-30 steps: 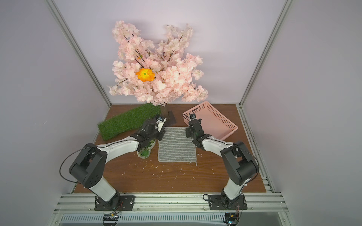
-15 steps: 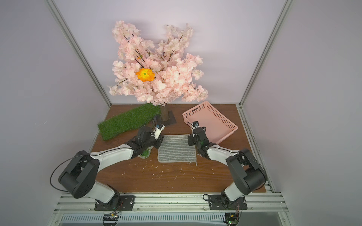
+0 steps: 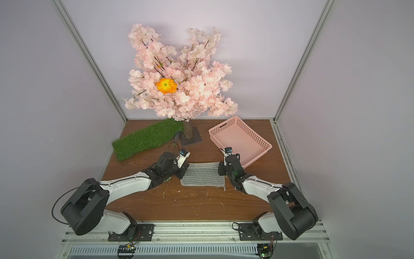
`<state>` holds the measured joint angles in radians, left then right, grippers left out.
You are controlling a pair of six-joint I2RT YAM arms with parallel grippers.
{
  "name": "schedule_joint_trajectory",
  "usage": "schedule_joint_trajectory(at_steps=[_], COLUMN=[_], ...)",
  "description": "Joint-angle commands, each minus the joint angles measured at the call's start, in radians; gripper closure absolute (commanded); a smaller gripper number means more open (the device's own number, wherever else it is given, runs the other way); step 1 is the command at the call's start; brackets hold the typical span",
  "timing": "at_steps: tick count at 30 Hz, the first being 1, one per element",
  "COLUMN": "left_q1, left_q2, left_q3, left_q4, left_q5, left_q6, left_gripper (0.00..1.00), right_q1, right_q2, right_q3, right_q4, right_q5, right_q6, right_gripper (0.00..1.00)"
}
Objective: Fold the square dishcloth
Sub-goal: Fold the cleaning item at the center of the board.
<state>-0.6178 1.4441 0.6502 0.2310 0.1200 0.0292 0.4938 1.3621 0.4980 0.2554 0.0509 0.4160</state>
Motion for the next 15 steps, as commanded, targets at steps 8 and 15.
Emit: schedule_joint_trajectory(at_steps=[8,15], left_q1=[-0.011,-0.011], left_q2=[-0.043,-0.065], left_q3=[-0.063,-0.117], left_q4=[-0.009,0.051], left_q5=[0.019,0.09], left_q6=[-0.065,-0.1], left_gripper=[1.0,1.0], right_q1=[0.022,0.033], right_q2=[-0.061,-0.102], right_q3=[-0.062,-0.091], right_q4=[-0.003,-0.015], right_q5=[-0.019,-0.008], right_q6=[0.046,0.054], right_gripper=[1.0,1.0])
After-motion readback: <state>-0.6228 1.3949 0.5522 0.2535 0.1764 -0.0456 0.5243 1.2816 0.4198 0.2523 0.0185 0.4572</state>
